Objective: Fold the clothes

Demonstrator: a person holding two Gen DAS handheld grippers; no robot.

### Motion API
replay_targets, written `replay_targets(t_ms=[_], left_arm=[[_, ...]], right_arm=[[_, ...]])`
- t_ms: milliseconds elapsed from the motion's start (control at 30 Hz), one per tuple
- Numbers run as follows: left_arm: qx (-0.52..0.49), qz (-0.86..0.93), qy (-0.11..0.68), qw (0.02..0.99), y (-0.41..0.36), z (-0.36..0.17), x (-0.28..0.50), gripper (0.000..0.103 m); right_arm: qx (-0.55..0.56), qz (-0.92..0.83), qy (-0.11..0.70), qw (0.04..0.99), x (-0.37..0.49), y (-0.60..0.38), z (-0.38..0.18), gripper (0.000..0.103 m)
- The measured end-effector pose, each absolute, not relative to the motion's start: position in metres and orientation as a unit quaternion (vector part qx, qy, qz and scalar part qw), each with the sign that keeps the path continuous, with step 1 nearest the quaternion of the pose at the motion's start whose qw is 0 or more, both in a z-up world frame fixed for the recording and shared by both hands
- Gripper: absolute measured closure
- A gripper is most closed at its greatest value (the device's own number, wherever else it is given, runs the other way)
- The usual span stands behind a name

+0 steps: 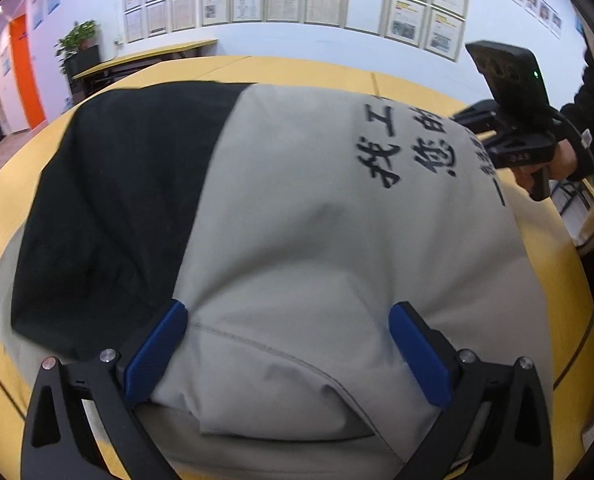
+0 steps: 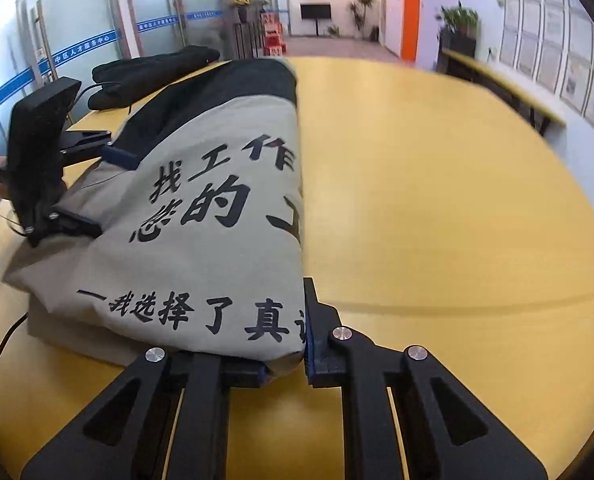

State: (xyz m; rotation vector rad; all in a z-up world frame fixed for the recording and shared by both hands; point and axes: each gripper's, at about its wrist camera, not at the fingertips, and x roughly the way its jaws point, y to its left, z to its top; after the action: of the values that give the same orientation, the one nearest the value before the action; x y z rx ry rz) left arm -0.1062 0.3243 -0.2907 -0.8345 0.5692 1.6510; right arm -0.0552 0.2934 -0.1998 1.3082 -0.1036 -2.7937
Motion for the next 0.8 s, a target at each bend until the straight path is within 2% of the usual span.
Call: replay_targets(t_ms=[133,233,300,367,433,500,600,800], left_arm=[[-0.35,0.686,0.253,0.585,0.331,-0.289,-0.103,0.0],[-0.35,0.683,0.254,0.588,0.34,-0.29,-0.106,0.0],[-0.351,0.683,0.254,0.588,0.343,-0.291,-0.111,0.0],[-0.35,0.684,0.255,0.587,0.348,-0.292,-0.113,0.0],[-0.35,0.684,0.256,0.587,0.351,-0.291,-0.114,0.0],[-0.349,0.683,0.257,0.587,0.35,-0.29,-0.114,0.0],[-0.349,0.682,0.258,0.589,0.357,-0.289,-0.114,0.0],[-0.349,0.679,0.256,0.593,0.376,-0.29,-0.119,0.0]], right_arm=[[0.467,-0.882,-0.049,0.041,-0.019,0.284,-0.194,0.088],[0.469,-0.882,-0.015,0.046,-0.005,0.278,-0.181,0.078],[0.442,-0.894,0.051,0.044,0.011,0.268,-0.166,0.052],[0.404,-0.901,0.141,0.068,0.029,0.26,-0.154,0.048],[0.369,-0.897,0.217,0.113,0.038,0.252,-0.147,0.053],[0.348,-0.888,0.253,0.164,0.038,0.248,-0.143,0.074],[0.346,-0.871,0.271,0.218,0.033,0.245,-0.148,0.077],[0.417,-0.836,0.242,0.263,0.007,0.258,-0.169,0.078]])
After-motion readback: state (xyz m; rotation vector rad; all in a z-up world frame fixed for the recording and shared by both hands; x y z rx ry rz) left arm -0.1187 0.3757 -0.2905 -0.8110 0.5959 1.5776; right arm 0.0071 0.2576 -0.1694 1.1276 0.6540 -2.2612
